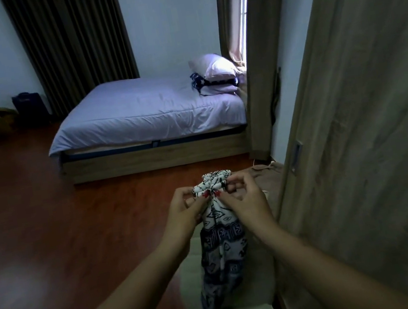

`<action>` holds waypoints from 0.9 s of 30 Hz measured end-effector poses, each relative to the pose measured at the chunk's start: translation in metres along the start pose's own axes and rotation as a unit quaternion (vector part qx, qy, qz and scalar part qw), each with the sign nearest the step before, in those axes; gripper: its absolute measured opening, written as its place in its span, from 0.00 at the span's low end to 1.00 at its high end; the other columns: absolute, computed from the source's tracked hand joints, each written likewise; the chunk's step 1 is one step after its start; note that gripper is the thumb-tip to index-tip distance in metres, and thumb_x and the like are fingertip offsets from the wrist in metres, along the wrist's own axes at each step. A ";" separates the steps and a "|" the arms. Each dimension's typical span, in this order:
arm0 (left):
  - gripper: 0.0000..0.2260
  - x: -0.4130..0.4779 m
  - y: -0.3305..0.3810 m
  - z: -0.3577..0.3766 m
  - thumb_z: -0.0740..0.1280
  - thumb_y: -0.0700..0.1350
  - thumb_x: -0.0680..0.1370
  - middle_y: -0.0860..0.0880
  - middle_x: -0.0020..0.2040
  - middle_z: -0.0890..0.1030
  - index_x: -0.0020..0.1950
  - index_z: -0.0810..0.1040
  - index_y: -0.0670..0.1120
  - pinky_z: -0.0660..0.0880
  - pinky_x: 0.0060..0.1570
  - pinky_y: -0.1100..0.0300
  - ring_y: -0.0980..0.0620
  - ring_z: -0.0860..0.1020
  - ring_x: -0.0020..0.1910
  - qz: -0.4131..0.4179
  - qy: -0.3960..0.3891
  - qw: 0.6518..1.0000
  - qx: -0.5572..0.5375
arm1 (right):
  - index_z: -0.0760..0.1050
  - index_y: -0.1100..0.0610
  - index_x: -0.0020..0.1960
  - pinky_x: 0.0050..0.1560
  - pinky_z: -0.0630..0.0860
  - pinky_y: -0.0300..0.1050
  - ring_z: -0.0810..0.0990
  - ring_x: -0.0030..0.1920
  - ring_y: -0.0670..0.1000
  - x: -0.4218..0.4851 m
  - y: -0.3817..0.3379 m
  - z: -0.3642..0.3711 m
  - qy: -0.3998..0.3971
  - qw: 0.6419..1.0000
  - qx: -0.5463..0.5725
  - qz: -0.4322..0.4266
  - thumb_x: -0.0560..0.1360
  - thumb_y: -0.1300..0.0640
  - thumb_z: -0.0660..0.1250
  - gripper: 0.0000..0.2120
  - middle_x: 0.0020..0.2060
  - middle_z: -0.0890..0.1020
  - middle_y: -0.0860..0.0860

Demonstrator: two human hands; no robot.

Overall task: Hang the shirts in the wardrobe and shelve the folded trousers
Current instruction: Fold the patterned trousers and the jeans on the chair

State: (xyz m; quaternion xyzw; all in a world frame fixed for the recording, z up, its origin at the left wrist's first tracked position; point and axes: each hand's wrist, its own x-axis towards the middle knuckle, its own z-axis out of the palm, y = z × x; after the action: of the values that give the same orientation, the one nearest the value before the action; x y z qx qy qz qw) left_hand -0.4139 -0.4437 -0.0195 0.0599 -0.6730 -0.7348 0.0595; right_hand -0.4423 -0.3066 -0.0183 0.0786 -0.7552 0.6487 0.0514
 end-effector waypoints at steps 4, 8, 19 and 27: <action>0.06 -0.002 -0.001 -0.004 0.64 0.41 0.78 0.54 0.32 0.80 0.54 0.71 0.44 0.74 0.33 0.69 0.62 0.79 0.32 -0.002 -0.026 1.000 0.001 | 0.73 0.51 0.53 0.48 0.78 0.40 0.80 0.47 0.48 -0.008 0.006 -0.004 -0.020 1.000 0.015 -0.009 0.73 0.61 0.69 0.12 0.48 0.78 0.50; 0.13 0.001 -0.001 -0.011 0.68 0.48 0.76 0.50 0.46 0.81 0.58 0.71 0.46 0.74 0.43 0.61 0.56 0.80 0.43 -0.013 -0.042 0.999 0.009 | 0.75 0.52 0.54 0.49 0.78 0.41 0.79 0.49 0.48 -0.012 0.004 -0.009 -0.073 0.995 0.070 0.004 0.77 0.69 0.55 0.17 0.49 0.78 0.51; 0.10 0.009 0.005 -0.038 0.66 0.35 0.76 0.45 0.45 0.77 0.55 0.69 0.44 0.76 0.39 0.63 0.54 0.78 0.41 0.046 -0.077 0.993 0.071 | 0.77 0.53 0.52 0.46 0.71 0.35 0.75 0.49 0.49 0.024 -0.018 -0.055 -0.136 0.921 -0.259 -0.258 0.69 0.71 0.61 0.18 0.48 0.74 0.50; 0.19 0.010 0.032 -0.047 0.61 0.31 0.76 0.38 0.54 0.76 0.61 0.69 0.50 0.77 0.48 0.51 0.44 0.77 0.49 0.104 -0.226 0.965 0.086 | 0.70 0.43 0.61 0.64 0.67 0.53 0.65 0.66 0.55 0.040 -0.050 -0.054 -0.395 0.762 -0.451 -0.246 0.68 0.57 0.64 0.23 0.68 0.61 0.51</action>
State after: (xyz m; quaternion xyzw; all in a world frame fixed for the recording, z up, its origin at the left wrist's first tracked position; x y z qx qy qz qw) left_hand -0.4159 -0.4946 0.0078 -0.1727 -0.7321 -0.6585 -0.0237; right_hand -0.4735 -0.2628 0.0456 0.4790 -0.8685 0.1099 -0.0643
